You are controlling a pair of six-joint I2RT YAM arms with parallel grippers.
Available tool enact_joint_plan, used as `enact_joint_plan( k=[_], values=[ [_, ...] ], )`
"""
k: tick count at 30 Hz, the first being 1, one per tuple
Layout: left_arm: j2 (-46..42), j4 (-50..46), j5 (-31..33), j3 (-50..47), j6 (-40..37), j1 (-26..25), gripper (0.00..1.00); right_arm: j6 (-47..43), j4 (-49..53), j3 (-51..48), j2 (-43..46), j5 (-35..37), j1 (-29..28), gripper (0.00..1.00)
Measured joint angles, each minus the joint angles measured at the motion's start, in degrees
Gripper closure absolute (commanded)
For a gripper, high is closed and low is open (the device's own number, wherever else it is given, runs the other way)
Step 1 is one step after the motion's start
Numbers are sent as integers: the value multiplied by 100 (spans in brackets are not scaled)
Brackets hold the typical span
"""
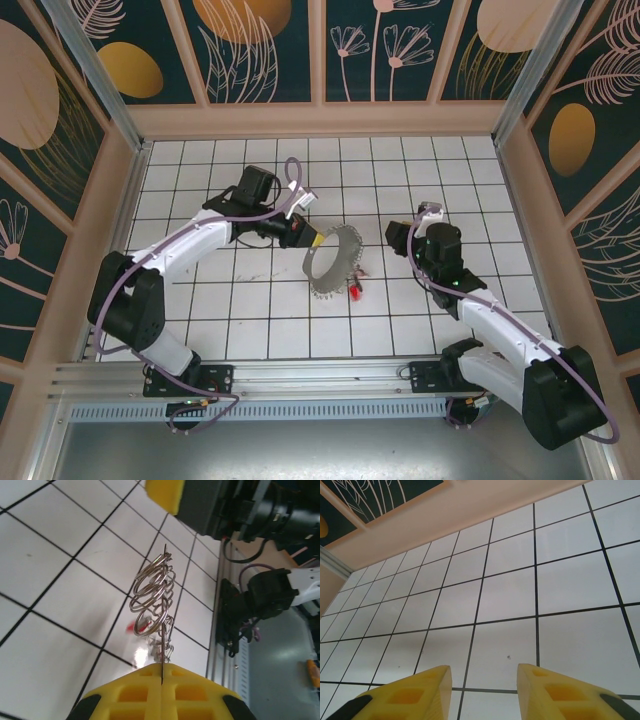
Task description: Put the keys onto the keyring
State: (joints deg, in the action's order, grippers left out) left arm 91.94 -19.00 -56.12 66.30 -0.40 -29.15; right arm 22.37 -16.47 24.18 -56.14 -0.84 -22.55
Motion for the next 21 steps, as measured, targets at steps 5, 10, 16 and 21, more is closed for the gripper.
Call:
enact_joint_plan(
  k=[5, 10, 16, 21],
  values=[
    [103, 389, -238, -127, 243, -87, 100, 4, 0, -114, 0, 2, 2, 61],
    [479, 754, -61, -385, 592, -87, 100, 13, -2, -129, -87, 42, 4, 60],
    [1108, 1152, 302, -743, 979, 173, 100, 26, 70, -81, -452, 61, 13, 61],
    [1143, 1331, 350, -876, 1167, 721, 96, 44, 138, 85, -837, -39, 28, 60]
  ],
)
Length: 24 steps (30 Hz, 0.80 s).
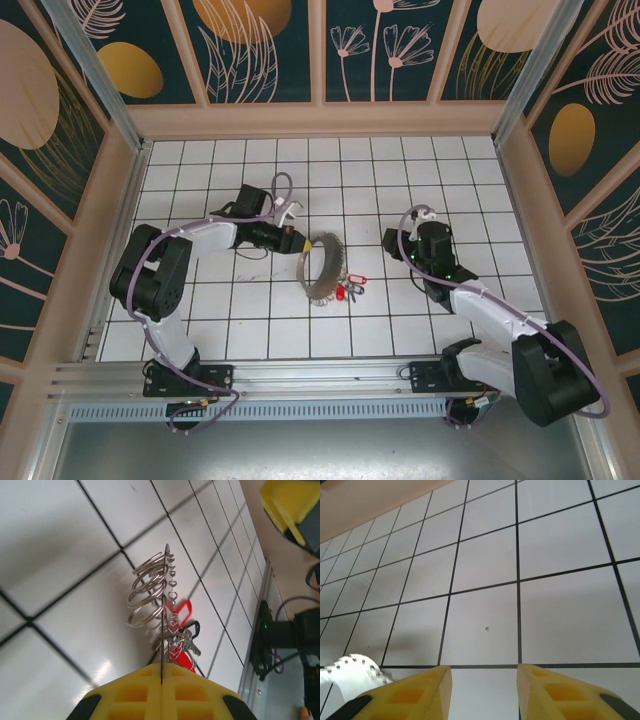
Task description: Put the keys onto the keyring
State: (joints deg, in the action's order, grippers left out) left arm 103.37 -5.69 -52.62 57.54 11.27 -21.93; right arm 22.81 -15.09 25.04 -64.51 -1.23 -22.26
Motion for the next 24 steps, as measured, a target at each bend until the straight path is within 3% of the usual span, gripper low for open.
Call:
enact_joint_plan(
  k=[4, 5, 6, 8, 12, 16, 19, 23, 24],
  values=[
    [125, 4, 131, 0, 9, 175, 93, -2, 92, 131, -299, -42, 7, 59],
    [142, -4, 212, 0, 31, 177, 89, -2, 146, 166, -348, -9, 4, 58],
    [149, -15, 350, 0, 61, 179, 76, -2, 201, 203, -385, 72, 7, 58],
    [149, -35, 793, -2, 101, 173, 66, -9, 249, 236, -389, 299, 15, 55],
    [90, -17, 1729, -120, 216, 197, 60, -166, 240, 267, -308, 1023, 55, 47],
    [-326, -4, 2645, -411, 334, 223, 55, -592, -42, 269, -122, 1917, 256, 44],
    [-925, 90, 3331, -643, 439, 262, 41, -914, -474, 245, -109, 2339, 713, 43],
    [-1987, 501, 4437, -1102, 507, 341, 3, -1423, -1495, -105, -232, 2326, 1464, 42],
    [-2282, 673, 4747, -1274, 514, 358, 2, -1543, -1744, -221, -326, 2262, 1580, 42]
  ],
)
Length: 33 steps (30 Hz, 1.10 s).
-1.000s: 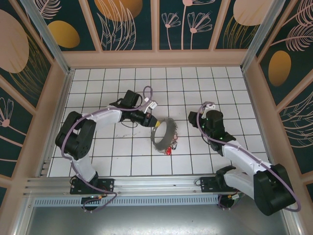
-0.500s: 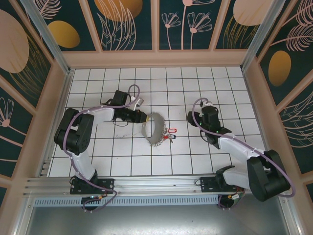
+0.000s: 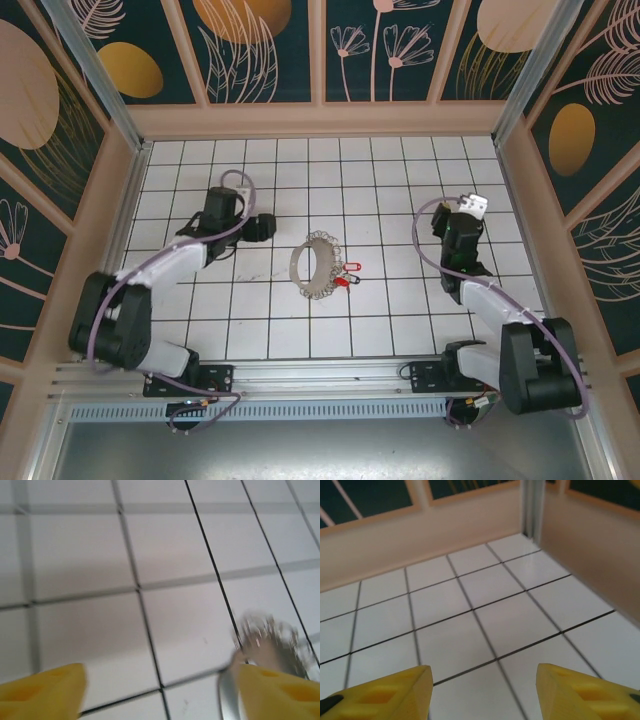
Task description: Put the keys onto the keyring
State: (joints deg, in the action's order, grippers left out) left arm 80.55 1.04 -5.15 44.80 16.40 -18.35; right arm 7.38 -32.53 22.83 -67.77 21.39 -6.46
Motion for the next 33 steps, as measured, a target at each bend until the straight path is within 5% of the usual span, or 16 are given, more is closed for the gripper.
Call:
enact_joint_plan(
  k=[5, 10, 14, 16, 17, 33],
  values=[
    [-1123, 1268, 1714, -1121, -7, 282, 2, -535, -1163, -474, -946, -612, 240, 42],
    [-925, 2345, 2988, -1803, -555, 608, 1, -752, -2006, -518, -1786, -1290, 385, 44],
    [-518, 3139, 3436, -2026, -1126, 726, 1, -713, -3333, -1080, -1923, -1849, 809, 27],
    [-321, 3788, 3449, -2277, -1388, 787, 1, -739, -3591, -1349, -1941, -1934, 798, 20],
    [-232, 4120, 3414, -2420, -1488, 804, 1, -713, -3613, -1346, -1971, -1928, 754, 2],
    [240, 6669, 1617, -3335, -1670, 1384, 1, -704, -3797, -1047, -2017, -1790, 693, 1]
  ],
)
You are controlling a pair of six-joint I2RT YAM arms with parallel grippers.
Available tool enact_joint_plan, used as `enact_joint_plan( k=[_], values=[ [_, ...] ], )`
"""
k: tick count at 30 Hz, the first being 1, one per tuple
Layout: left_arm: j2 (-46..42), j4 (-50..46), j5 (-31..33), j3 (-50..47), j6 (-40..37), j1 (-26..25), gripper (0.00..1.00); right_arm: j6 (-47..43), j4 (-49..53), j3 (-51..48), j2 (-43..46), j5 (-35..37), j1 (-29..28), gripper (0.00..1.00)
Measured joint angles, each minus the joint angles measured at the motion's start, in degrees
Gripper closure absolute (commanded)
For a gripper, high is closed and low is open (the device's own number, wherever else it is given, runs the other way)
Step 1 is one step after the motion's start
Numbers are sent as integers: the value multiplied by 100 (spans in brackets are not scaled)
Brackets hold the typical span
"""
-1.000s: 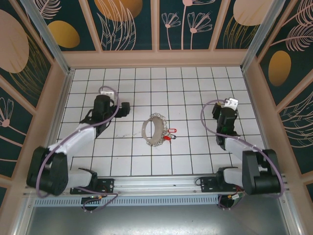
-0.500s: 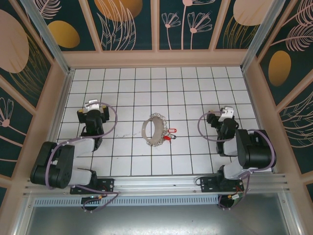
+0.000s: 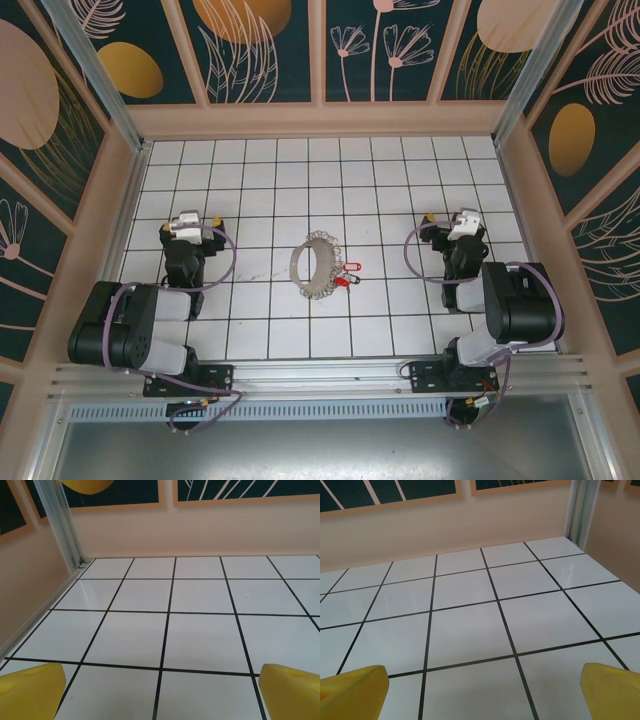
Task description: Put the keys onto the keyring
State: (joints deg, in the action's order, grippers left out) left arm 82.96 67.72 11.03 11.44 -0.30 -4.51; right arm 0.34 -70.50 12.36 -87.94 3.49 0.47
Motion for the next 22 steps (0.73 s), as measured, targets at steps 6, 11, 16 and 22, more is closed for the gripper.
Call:
enact_joint_plan(
  k=[6, 11, 16, 22],
  values=[
    [411, 450, -129, 0, 212, 232, 1, 2, 0, 2, 0, -46, 35, 1],
    [411, 490, 4, 68, 356, 264, 1, 2, 0, 2, 0, -57, 35, 1],
    [411, 492, 15, 68, 393, 264, 1, 2, 0, 2, 0, -57, 42, 1],
    [411, 492, 15, 68, 402, 264, 1, 2, 2, 2, 0, -98, 63, 1]
  ],
)
